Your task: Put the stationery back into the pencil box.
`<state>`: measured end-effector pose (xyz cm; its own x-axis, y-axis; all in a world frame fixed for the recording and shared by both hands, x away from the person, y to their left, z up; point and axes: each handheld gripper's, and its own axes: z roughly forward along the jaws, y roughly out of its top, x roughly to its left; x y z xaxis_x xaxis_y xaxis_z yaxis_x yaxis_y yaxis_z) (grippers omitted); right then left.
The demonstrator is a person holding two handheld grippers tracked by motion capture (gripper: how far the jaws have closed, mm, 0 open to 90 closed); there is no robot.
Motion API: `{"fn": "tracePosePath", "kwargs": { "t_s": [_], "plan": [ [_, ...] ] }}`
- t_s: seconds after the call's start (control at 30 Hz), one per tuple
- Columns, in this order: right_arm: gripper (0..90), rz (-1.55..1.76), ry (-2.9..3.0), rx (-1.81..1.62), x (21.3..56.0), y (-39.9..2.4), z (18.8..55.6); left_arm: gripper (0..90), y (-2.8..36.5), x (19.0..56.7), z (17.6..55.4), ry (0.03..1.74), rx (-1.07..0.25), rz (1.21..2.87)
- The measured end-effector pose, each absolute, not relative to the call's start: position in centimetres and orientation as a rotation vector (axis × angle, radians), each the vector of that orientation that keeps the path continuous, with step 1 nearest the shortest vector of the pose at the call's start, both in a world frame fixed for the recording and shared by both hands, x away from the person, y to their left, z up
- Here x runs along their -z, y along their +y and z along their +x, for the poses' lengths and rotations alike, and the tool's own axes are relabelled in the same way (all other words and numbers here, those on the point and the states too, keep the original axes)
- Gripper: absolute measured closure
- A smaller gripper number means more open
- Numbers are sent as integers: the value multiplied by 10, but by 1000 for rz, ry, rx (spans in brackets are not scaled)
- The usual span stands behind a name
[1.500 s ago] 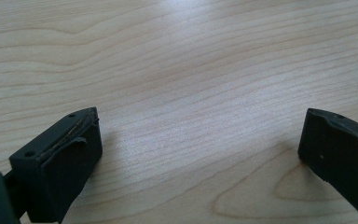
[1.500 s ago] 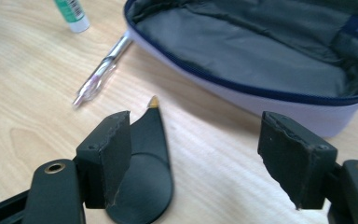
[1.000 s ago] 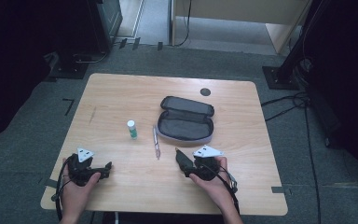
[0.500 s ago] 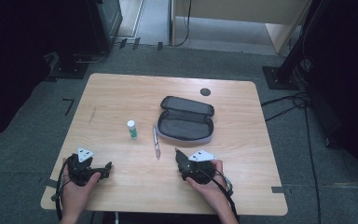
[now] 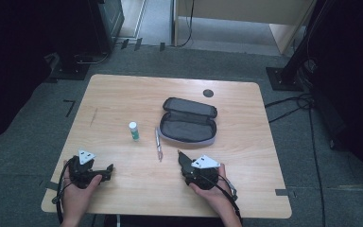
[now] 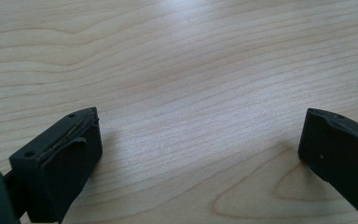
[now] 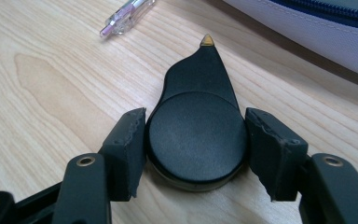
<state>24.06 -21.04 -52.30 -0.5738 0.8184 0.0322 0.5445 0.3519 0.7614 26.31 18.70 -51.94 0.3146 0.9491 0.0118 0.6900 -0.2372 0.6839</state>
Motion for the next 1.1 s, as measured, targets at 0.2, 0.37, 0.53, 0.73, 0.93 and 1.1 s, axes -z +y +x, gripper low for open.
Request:
{"fn": "tracePosePath", "kwargs": {
  "t_s": [0.2, 0.37, 0.53, 0.73, 0.93, 1.1],
  "plan": [
    [407, 1200, 2262, -1069, 523, -210, 240, 0, 187, 519, 263, 1443, -584, 2010],
    [417, 1209, 2251, -1066, 523, -210, 238, 0, 187, 519, 263, 1442, -583, 2011],
    [419, 1231, 2240, -1062, 523, -211, 237, 0, 187, 519, 263, 1442, -583, 2011],
    [420, 1269, 2235, -1117, 518, -220, 237, 0, 187, 519, 263, 1442, -583, 2011],
    [420, 1251, 2221, -1135, 504, -222, 235, 0, 187, 519, 263, 1442, -583, 2011],
    [420, 1233, 2199, -1157, 488, -225, 237, 0, 187, 519, 263, 1441, -583, 2012]
  ]
}}
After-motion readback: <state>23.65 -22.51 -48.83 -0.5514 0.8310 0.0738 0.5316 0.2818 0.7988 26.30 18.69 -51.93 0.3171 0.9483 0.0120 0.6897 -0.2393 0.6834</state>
